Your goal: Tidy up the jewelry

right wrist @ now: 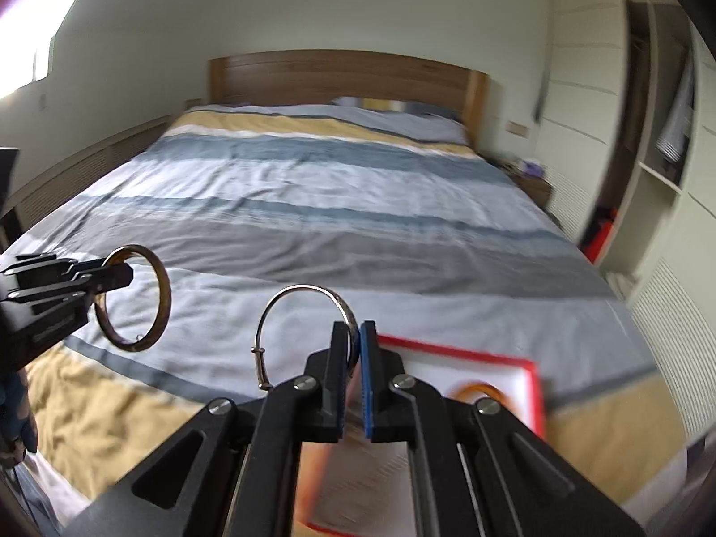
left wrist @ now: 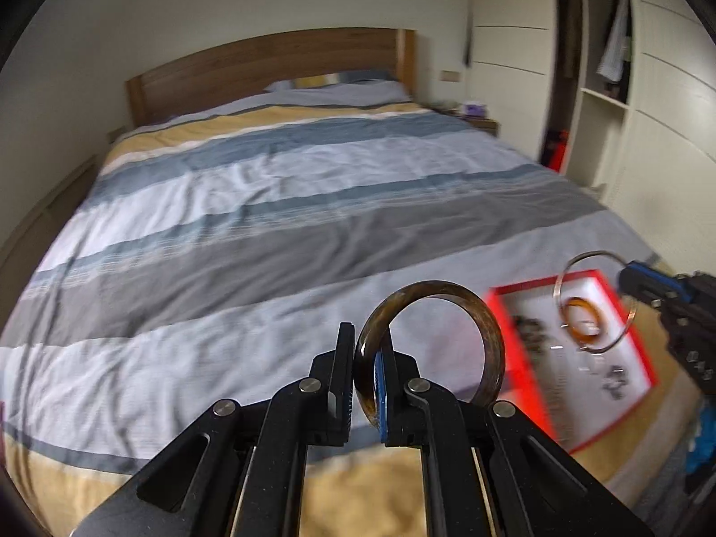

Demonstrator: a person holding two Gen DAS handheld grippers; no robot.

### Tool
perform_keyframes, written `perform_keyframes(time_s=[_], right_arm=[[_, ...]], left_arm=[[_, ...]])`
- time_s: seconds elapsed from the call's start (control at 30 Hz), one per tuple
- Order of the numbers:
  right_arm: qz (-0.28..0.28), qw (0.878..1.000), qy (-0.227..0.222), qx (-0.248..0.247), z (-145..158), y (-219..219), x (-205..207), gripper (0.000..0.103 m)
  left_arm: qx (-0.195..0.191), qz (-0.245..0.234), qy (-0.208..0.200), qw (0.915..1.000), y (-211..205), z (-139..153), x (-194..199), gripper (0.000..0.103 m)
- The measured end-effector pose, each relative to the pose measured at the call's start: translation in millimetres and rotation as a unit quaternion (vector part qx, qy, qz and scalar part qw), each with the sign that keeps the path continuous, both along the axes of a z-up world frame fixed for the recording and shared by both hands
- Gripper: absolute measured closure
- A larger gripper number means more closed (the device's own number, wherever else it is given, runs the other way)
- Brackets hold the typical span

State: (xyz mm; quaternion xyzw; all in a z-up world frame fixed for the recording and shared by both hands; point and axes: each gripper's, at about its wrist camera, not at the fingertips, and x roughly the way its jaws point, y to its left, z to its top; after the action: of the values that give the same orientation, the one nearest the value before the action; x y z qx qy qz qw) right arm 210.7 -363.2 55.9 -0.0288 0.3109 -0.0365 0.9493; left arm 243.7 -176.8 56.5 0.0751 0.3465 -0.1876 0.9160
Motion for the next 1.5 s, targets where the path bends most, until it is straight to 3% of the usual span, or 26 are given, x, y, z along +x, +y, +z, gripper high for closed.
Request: perform_keyframes(time_s=[0.1, 0.23, 0.47, 0.7, 1.03, 1.3, 1.43, 1.5], right_arm=[[-0.024, 1.0, 0.013, 0.007, -12.3, -34.1, -15.3, 0.098], [-0.04, 0.998, 0.035, 0.011, -35.1, -64.6, -33.9, 0.098], [-0.043, 0.996, 0.07, 0.026, -73.1, -87.1, -46.2, 0.098], [-0.043, 0.994, 0.105, 0.005, -104.2, -102.6, -34.6, 0.097], [-0.038, 0.991, 0.131, -0.013, -119.8, -115.4, -19.6, 0.098], [-0.047, 0.99, 0.136, -0.003, -121.5, -127.2, -24.3, 0.097], [-0.052, 0.991, 0.127, 0.008, -112.5, -128.9, -31.9, 0.093], [-0.052, 0.992, 0.118, 0.013, -104.5, -128.2, -38.4, 0.083]], left_arm=[[-0.017, -0.037, 0.015, 0.999, -45.0, -6.2, -16.5, 0.095], [-0.009, -0.084, 0.036, 0.9958, -97.7, -25.5, -37.3, 0.095], [0.023, -0.11, 0.07, 0.9912, -144.1, -65.7, -52.4, 0.095], [0.053, -0.096, 0.096, 0.9894, -150.2, -100.4, -36.4, 0.095], [0.087, -0.099, 0.12, 0.984, -163.7, -128.2, -28.3, 0.095], [0.076, -0.088, 0.135, 0.9841, -162.8, -129.9, -26.3, 0.092], [0.061, -0.093, 0.14, 0.9839, -162.6, -125.1, -32.4, 0.08], [0.055, -0.098, 0.136, 0.9843, -162.7, -119.1, -40.0, 0.071]])
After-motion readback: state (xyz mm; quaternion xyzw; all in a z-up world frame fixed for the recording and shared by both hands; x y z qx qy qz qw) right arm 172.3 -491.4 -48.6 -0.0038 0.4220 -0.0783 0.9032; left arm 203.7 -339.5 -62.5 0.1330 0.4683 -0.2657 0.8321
